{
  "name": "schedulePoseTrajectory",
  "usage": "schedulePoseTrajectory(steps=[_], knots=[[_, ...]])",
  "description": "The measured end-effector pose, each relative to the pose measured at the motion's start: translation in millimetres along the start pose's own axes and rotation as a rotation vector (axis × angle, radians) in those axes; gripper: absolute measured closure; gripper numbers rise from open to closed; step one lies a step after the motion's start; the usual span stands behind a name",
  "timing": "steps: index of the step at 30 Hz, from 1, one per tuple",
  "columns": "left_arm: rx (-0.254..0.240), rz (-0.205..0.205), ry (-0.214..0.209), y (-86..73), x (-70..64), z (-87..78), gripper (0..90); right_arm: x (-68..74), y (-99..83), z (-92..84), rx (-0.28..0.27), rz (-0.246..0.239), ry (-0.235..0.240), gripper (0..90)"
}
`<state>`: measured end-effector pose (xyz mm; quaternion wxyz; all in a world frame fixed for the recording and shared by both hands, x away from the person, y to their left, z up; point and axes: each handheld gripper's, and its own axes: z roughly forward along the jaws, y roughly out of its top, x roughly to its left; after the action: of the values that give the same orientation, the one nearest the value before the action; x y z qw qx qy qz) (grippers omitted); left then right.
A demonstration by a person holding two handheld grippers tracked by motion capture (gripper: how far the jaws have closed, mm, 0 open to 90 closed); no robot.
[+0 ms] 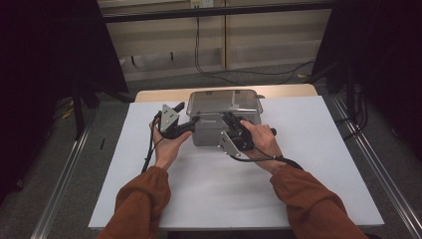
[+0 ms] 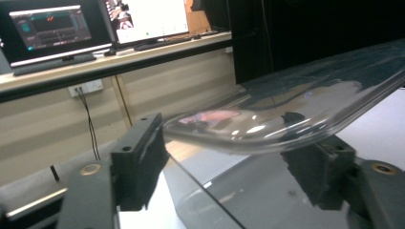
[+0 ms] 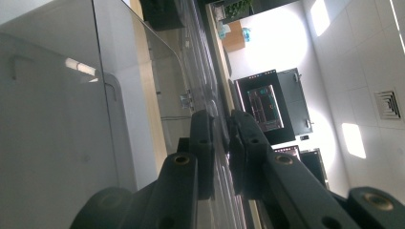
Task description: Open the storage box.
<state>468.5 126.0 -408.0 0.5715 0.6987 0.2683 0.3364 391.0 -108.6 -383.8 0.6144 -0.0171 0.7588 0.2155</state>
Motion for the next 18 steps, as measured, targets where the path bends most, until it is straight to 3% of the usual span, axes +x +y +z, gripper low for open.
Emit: schedulePoseTrajectory(steps=[3, 8, 9, 15, 17, 18], knots=[[-0.018, -0.017, 0.009, 1.5, 1.0, 0.1, 37.4, 0.8, -1.4, -0.1, 0.001, 0.017, -0.002, 80.2], [-0.029, 0.014, -0.008, 3.4, -3.0, 0.3, 46.1, -0.7, -2.3, -0.3, -0.005, 0.04, -0.003, 79.3], [-0.027, 0.023, -0.01, 2.6, -3.9, 1.2, 46.4, -0.9, -3.3, -0.3, -0.007, 0.073, 0.006, 78.5], [-0.018, 0.024, -0.011, 0.2, -3.2, 2.5, 47.2, 1.9, -4.9, -0.4, -0.013, 0.104, 0.016, 76.6], [-0.017, 0.018, -0.008, 0.2, -3.5, 2.6, 47.7, 2.1, -6.7, 0.1, -0.017, 0.152, 0.026, 70.5], [-0.017, 0.018, -0.008, 0.2, -3.5, 2.6, 47.7, 2.1, -6.7, 0.1, -0.017, 0.152, 0.026, 70.5]])
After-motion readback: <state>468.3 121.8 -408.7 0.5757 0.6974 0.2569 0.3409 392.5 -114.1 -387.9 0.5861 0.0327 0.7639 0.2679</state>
